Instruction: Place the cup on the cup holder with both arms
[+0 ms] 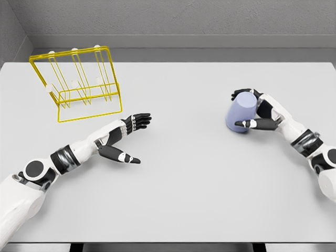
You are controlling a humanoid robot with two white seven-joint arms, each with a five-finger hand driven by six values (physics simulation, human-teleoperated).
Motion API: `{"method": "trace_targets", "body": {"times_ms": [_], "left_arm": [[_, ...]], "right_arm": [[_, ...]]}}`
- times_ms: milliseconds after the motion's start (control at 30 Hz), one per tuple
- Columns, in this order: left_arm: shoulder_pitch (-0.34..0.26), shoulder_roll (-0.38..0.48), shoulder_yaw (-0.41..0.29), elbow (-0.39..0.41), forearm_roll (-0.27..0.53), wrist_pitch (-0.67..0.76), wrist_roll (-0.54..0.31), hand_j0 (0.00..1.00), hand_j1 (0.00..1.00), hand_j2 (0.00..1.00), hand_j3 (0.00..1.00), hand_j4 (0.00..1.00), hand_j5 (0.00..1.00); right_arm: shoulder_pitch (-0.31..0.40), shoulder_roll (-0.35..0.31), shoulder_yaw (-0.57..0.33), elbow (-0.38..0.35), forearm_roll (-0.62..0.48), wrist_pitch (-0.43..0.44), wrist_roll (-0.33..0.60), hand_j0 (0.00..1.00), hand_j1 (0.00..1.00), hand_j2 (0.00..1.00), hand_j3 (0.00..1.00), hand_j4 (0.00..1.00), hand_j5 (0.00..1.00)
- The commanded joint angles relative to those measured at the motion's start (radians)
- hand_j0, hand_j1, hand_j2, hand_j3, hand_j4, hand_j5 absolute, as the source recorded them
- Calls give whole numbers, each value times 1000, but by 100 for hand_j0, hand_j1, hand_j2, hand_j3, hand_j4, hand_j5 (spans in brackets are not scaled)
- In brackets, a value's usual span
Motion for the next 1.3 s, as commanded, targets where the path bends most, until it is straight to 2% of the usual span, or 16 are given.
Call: {"method": "trace_targets", "body": {"times_ms": [0, 167, 500, 700, 933, 1000, 1267], "left_arm": [[0, 2, 0, -1, 7, -11, 1, 100, 100, 100, 100, 100, 100], [0, 1, 0, -1, 7, -16, -1, 100, 100, 100, 100, 100, 100], [0, -3, 19, -1, 5, -17, -1, 100, 100, 100, 100, 100, 100], [0, -1, 20, 2, -1, -40, -1, 100, 100, 100, 100, 100, 100], [0, 2, 20, 3, -1, -40, -1, 100, 100, 100, 100, 100, 100], [0, 2, 20, 3, -1, -40, -1, 100, 100, 100, 100, 100, 100], [0, 1, 20, 5, -2, -40, -1, 100, 100, 100, 100, 100, 100]], "right_arm": [[0, -5, -2, -29, -7, 0, 0, 70, 70, 70, 70, 70, 70], [1, -6, 0, -72, -6, 0, 0, 69, 69, 69, 69, 69, 69], [6, 0, 8, -228, 0, 0, 0, 67, 67, 67, 67, 67, 67], [5, 14, 34, -228, 22, 0, 0, 68, 68, 68, 68, 68, 68], [3, 101, 43, -218, 92, 0, 0, 68, 68, 68, 68, 68, 68], [0, 133, 44, -192, 129, 0, 0, 69, 69, 69, 69, 69, 69], [-2, 187, 44, -164, 132, 0, 0, 69, 69, 69, 69, 69, 69]]}}
